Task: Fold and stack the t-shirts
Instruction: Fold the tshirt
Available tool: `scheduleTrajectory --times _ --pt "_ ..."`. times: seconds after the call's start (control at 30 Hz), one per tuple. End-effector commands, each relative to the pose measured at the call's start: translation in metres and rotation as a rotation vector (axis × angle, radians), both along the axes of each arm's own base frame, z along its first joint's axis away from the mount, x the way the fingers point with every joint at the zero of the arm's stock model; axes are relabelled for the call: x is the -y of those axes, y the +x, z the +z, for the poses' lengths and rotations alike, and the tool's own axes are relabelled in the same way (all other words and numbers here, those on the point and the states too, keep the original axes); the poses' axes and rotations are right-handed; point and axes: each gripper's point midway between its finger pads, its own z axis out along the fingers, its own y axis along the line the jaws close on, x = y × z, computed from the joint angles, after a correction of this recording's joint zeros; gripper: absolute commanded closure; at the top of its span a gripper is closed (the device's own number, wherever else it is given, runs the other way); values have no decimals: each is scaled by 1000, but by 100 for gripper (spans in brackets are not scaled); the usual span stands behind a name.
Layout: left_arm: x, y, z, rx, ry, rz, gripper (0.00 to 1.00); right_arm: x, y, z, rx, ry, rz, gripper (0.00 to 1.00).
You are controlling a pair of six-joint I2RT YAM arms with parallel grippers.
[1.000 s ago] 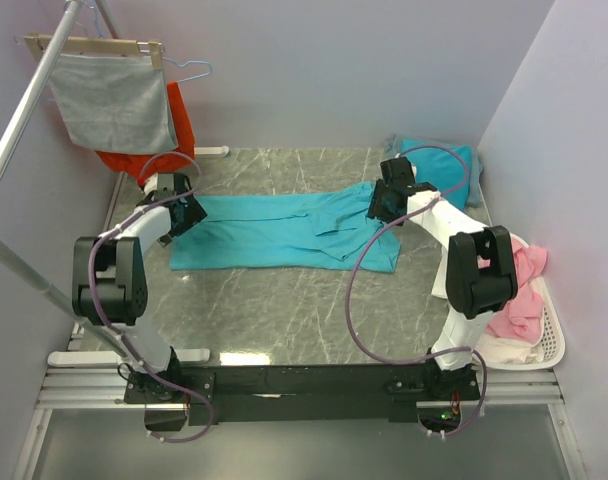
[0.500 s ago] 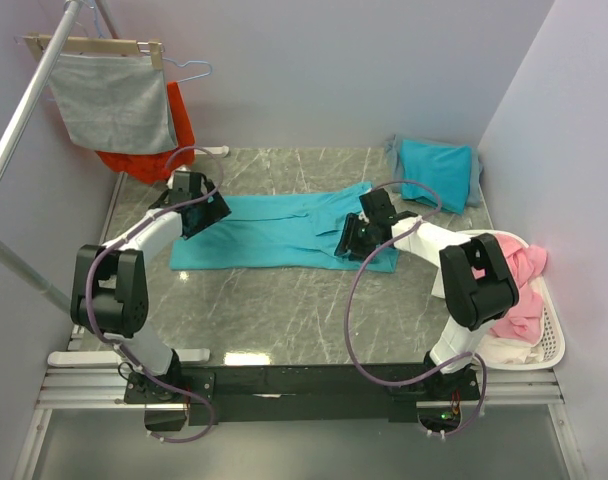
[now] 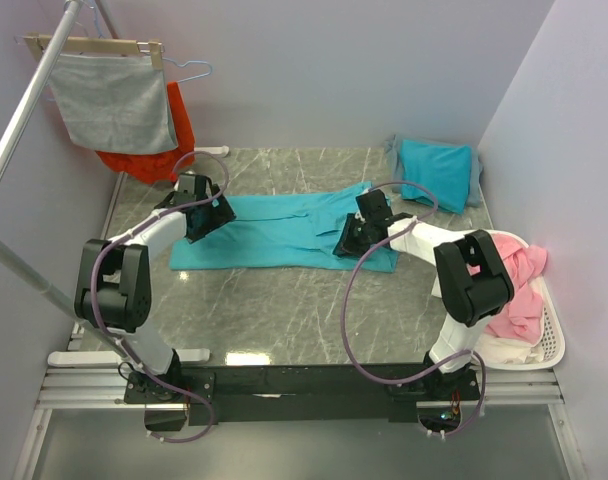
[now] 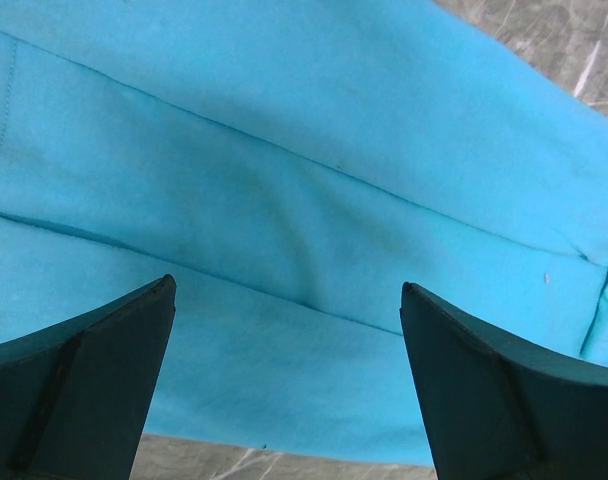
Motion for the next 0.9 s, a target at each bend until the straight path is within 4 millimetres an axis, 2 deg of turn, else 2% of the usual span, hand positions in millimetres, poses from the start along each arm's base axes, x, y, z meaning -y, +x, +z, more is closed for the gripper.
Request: scheduleTrajectory --times 0.0,0.07,0.2,0.3,0.37,0.43,0.5,0.53,0.6,0.63,0.73,0.77,0.8,0.87 --pt "5 7 0 15 -8 -31 1 -10 13 12 48 26 16 92" --pt "6 7 -3 7 -13 -36 1 -13 16 17 66 38 28 100" --pt "7 8 -7 -4 -13 -38 0 -13 30 37 129 30 29 100" --pt "8 10 -8 -8 -14 -41 1 -16 52 53 171 0 31 100" --pt "9 12 -9 -10 -18 -46 1 -15 60 52 171 -19 36 100" --pt "9 13 -10 -13 -18 -49 1 -13 76 48 174 -56 21 93" --pt "9 12 -11 -14 -16 -48 1 -15 93 42 177 -83 19 92" --pt "9 12 -11 -16 -16 -48 1 -12 99 38 173 -103 12 84" --pt "8 11 -11 -17 -13 -47 1 -15 115 37 177 -112 17 61" --pt "8 11 -12 -18 -11 -46 1 -9 119 34 179 -158 -1 47" --pt "7 10 -9 -16 -7 -44 1 6 127 45 217 -231 -41 31" --pt "8 11 -8 -13 -7 -46 1 21 132 50 246 -295 -87 31" --pt "8 10 -7 -12 -8 -46 1 28 129 63 272 -310 -99 30" --pt "8 11 -4 -3 -11 -44 1 40 126 74 303 -339 -114 28"
